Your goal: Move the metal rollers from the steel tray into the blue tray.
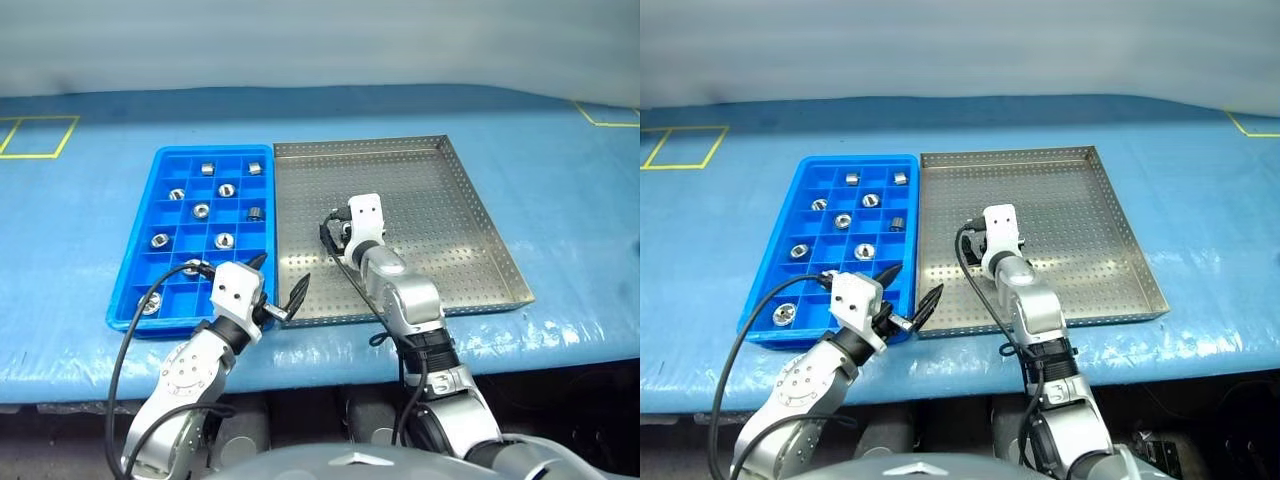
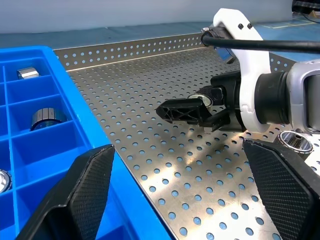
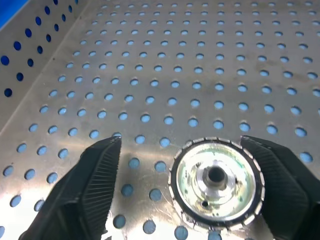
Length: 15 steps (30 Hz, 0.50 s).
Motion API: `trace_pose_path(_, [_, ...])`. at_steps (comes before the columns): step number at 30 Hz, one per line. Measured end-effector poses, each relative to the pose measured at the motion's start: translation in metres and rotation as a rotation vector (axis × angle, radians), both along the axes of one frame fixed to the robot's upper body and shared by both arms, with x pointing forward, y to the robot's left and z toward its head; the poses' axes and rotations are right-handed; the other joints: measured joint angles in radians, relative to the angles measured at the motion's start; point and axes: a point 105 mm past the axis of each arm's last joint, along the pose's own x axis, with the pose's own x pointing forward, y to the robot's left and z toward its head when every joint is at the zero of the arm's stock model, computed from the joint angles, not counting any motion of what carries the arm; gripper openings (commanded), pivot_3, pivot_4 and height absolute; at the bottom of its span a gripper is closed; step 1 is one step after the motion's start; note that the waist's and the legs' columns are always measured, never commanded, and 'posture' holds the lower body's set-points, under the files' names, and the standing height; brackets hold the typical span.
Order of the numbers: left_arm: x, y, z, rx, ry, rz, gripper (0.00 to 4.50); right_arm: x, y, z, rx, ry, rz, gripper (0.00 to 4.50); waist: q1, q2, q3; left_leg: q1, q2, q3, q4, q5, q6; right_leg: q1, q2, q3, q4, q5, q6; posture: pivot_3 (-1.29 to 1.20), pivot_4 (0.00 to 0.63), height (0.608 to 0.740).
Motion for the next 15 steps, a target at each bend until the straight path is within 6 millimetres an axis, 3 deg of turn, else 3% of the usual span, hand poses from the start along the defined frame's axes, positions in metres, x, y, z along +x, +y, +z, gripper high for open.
trace_pose_path(5, [0.0,0.001,-0.001,0.0,0.005,0.008,4.5,-0.007,0.0,0.0,0.004,0.006,0.02,1.72,-0.001,0.0,0.0,0.0,0.0,0.0,0.0,0.0,0.0,0.0,0.0,0.0,0.0,0.0,0.0,0.12,0.15,0.74])
trace_pose_path(8, [-0.001,0.003,-0.003,0.003,0.011,0.024,4.5,-0.014,0.004,0.007,0.006,0.003,0.064,1.73,0.001,0.0,0.0,0.0,0.0,0.0,0.0,0.0,0.0,0.0,0.0,0.0,0.0,0.0,0.0,0.15,0.15,0.74])
trace_pose_path(15, [-0.005,0.014,-0.001,0.01,0.004,0.11,4.5,-0.022,0.028,0.058,-0.027,-0.12,0.261,1.73,0.021,0.0,0.0,0.001,0.0,0.0,0.0,0.0,0.0,0.0,0.0,-0.001,0.0,0.0,-0.002,0.22,0.15,0.74])
